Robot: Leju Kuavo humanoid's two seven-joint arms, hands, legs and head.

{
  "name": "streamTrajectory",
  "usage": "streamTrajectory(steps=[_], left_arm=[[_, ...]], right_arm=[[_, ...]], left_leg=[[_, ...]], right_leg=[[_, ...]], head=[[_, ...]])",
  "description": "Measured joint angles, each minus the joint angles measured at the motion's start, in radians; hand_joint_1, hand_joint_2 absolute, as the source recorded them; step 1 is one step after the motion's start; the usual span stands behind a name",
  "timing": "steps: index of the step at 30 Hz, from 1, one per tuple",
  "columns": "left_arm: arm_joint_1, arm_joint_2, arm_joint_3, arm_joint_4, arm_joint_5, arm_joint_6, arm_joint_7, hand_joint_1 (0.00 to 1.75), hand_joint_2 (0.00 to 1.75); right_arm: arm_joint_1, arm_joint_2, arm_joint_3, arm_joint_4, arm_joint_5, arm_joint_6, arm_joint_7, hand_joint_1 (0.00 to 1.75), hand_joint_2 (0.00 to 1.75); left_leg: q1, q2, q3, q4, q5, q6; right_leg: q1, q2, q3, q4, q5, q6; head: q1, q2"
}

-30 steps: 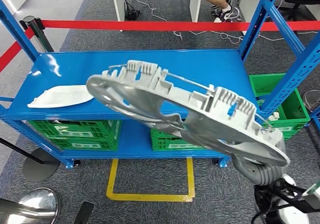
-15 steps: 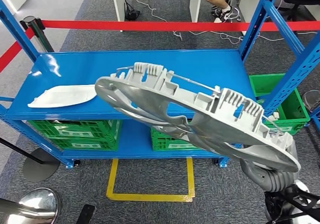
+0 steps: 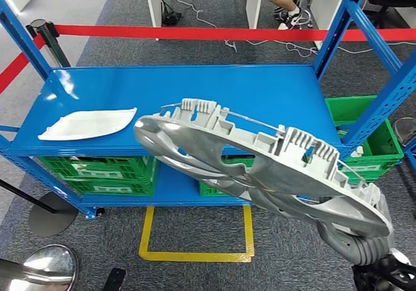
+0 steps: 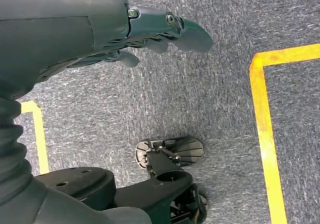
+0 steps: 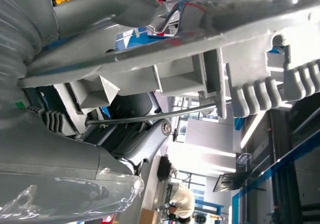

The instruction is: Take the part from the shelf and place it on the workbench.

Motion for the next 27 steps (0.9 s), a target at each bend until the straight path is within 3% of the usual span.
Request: streamTrajectory(steps=[1, 3, 5, 6, 9, 11, 13, 15, 17, 19, 20, 21, 22, 25, 27], left_arm=[[0.000, -0.001, 0.000, 0.000, 0.000, 0.000, 0.000, 0.00, 1.75], [-0.001, -0.004, 0.000, 0.001, 0.000, -0.001, 0.001, 0.00, 1.75], [0.000, -0.005, 0.001, 0.001, 0.000, -0.002, 0.002, 0.00, 1.75], [0.000, -0.006, 0.001, 0.002, 0.000, -0.002, 0.003, 0.00, 1.75], [0.001, -0.006, 0.001, 0.002, -0.002, -0.001, 0.005, 0.00, 1.75], [0.001, -0.004, 0.001, 0.003, -0.009, 0.004, 0.012, 0.00, 1.75], [0.002, -0.003, 0.001, 0.003, -0.016, 0.012, 0.022, 0.00, 1.75], [0.002, 0.000, 0.001, 0.003, -0.017, 0.020, 0.023, 0.00, 1.75], [0.001, 0.002, 0.002, 0.003, -0.012, 0.024, 0.015, 0.00, 1.75], [-0.003, 0.006, 0.004, 0.003, -0.002, 0.027, 0.007, 0.00, 1.75], [-0.005, 0.007, 0.006, 0.003, 0.004, 0.028, 0.005, 0.00, 1.75], [-0.008, 0.010, 0.008, 0.003, 0.009, 0.030, 0.003, 0.00, 1.75], [-0.010, 0.012, 0.011, 0.003, 0.013, 0.031, 0.003, 0.00, 1.75], [-0.023, 0.021, 0.017, 0.003, 0.016, 0.042, 0.006, 0.00, 1.75], [-0.030, 0.025, 0.023, 0.003, 0.017, 0.049, 0.010, 0.00, 1.75]], right_arm=[[0.004, -0.002, -0.002, -0.004, 0.000, 0.000, 0.000, 1.75, 1.75], [0.010, -0.005, -0.005, -0.006, -0.001, 0.000, 0.000, 1.75, 1.75], [0.017, -0.007, -0.007, -0.006, -0.001, 0.000, 0.000, 1.75, 1.75], [0.019, -0.007, -0.008, -0.007, -0.001, 0.000, 0.000, 1.75, 1.75], [0.021, -0.009, -0.014, -0.010, -0.001, 0.001, 0.002, 1.75, 1.75], [0.021, -0.010, -0.017, -0.012, 0.000, 0.004, 0.009, 1.75, 1.75], [0.022, -0.010, -0.018, -0.014, 0.002, 0.009, 0.018, 1.75, 1.75], [0.021, -0.010, -0.018, -0.014, 0.004, 0.014, 0.024, 1.75, 1.75], [0.015, -0.010, -0.017, -0.013, 0.005, 0.017, 0.026, 1.75, 1.75], [-0.002, -0.010, -0.014, -0.008, 0.007, 0.018, 0.027, 1.75, 1.75], [-0.014, -0.010, -0.011, -0.003, 0.007, 0.017, 0.027, 1.75, 1.75], [-0.027, -0.010, -0.006, 0.003, 0.008, 0.015, 0.027, 1.75, 1.75], [-0.040, -0.010, -0.001, 0.009, 0.008, 0.012, 0.027, 1.75, 1.75], [-0.068, -0.010, 0.013, 0.024, 0.010, -0.006, 0.024, 1.75, 1.75], [-0.076, -0.010, 0.018, 0.030, 0.009, -0.018, 0.017, 1.75, 1.75]], left_leg=[[0.003, 0.001, 0.003, -0.004, 0.002, 0.004], [0.005, 0.002, 0.004, -0.005, 0.002, 0.007], [0.006, 0.001, 0.003, -0.004, 0.002, 0.006], [0.007, 0.001, 0.002, -0.003, 0.002, 0.005], [0.014, -0.002, 0.000, 0.012, -0.003, -0.012], [0.011, -0.004, -0.003, 0.025, -0.003, -0.025], [0.009, -0.007, -0.008, 0.031, 0.003, -0.035], [0.010, -0.007, -0.021, 0.048, -0.018, -0.045], [0.012, -0.006, -0.055, 0.131, -0.093, -0.054], [0.012, -0.006, -0.096, 0.264, -0.174, -0.058], [0.011, -0.006, -0.105, 0.308, -0.193, -0.057], [0.011, -0.006, -0.098, 0.322, -0.193, -0.054], [0.010, -0.006, -0.073, 0.299, -0.176, -0.049], [0.004, -0.006, 0.067, 0.102, -0.124, -0.031], [-0.001, -0.007, 0.109, 0.029, -0.123, -0.026]], right_leg=[[0.000, 0.000, -0.016, 0.040, -0.028, 0.003], [-0.001, 0.000, -0.071, 0.174, -0.104, 0.010], [-0.003, 0.000, -0.112, 0.274, -0.140, 0.016], [-0.004, -0.001, -0.106, 0.270, -0.129, 0.019], [-0.013, -0.001, 0.012, 0.075, -0.044, 0.033], [-0.016, 0.005, 0.056, 0.007, -0.027, 0.026], [-0.016, 0.011, 0.047, 0.015, -0.026, 0.007], [-0.017, 0.010, 0.033, 0.018, -0.021, -0.010], [-0.017, 0.007, 0.015, 0.018, -0.008, -0.027], [-0.014, 0.006, -0.007, 0.018, 0.007, -0.036], [-0.012, 0.006, -0.019, 0.018, 0.016, -0.037], [-0.010, 0.006, -0.030, 0.018, 0.024, -0.038], [-0.008, 0.006, -0.041, 0.018, 0.033, -0.037], [-0.004, 0.006, -0.065, 0.018, 0.058, -0.029], [-0.003, 0.002, -0.070, 0.014, 0.075, -0.019]], head=[[0.002, 0.000], [0.006, 0.000], [0.006, 0.000], [0.006, 0.000], [0.008, 0.000], [0.009, 0.000], [0.009, 0.000], [0.008, 0.000], [0.006, 0.000], [0.004, 0.000], [0.004, 0.000], [0.005, 0.000], [0.004, 0.000], [0.005, 0.000], [0.003, 0.000]])
